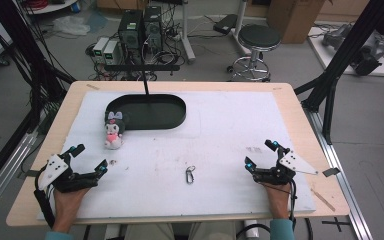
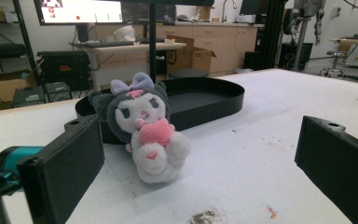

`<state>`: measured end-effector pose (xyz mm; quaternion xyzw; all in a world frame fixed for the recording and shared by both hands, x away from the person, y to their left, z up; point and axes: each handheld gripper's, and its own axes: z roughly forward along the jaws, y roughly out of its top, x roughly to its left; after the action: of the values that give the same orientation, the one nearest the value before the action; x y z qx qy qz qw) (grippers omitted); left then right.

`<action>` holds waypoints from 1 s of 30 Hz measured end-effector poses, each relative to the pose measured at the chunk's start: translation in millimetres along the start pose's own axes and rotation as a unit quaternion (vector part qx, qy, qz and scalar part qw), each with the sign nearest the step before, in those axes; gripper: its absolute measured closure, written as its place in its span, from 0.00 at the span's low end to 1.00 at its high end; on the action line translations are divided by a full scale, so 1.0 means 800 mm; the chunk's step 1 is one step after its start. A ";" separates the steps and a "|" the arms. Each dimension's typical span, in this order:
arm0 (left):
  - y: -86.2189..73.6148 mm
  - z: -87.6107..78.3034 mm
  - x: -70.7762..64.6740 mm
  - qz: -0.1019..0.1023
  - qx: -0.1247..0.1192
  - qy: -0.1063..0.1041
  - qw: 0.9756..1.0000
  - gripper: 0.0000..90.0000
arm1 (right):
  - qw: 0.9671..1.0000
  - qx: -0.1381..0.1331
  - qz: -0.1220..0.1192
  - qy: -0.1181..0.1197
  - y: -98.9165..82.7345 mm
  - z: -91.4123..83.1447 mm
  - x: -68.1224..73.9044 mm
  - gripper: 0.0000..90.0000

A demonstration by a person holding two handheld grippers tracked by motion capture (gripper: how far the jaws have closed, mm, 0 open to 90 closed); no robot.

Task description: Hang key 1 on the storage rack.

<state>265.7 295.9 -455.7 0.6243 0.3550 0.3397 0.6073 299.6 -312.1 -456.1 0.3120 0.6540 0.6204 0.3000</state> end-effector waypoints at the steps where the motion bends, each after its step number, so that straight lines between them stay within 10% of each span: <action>1: 0.000 0.000 0.000 0.000 0.000 0.001 1.000 0.02 | 1.000 0.001 0.004 0.000 0.000 0.000 0.000 0.01; 22: 0.002 0.003 0.000 -0.009 0.010 0.010 1.000 0.02 | 1.000 0.000 0.001 -0.001 0.000 0.000 0.000 0.01; 30: 0.028 0.010 -0.006 0.034 0.048 0.028 0.998 0.02 | 1.000 0.000 0.000 -0.001 0.000 0.000 0.000 0.01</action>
<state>270.4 287.4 -433.6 0.6548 0.3668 0.3596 0.5544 299.7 -311.9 -456.1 0.3128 0.6533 0.6204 0.3006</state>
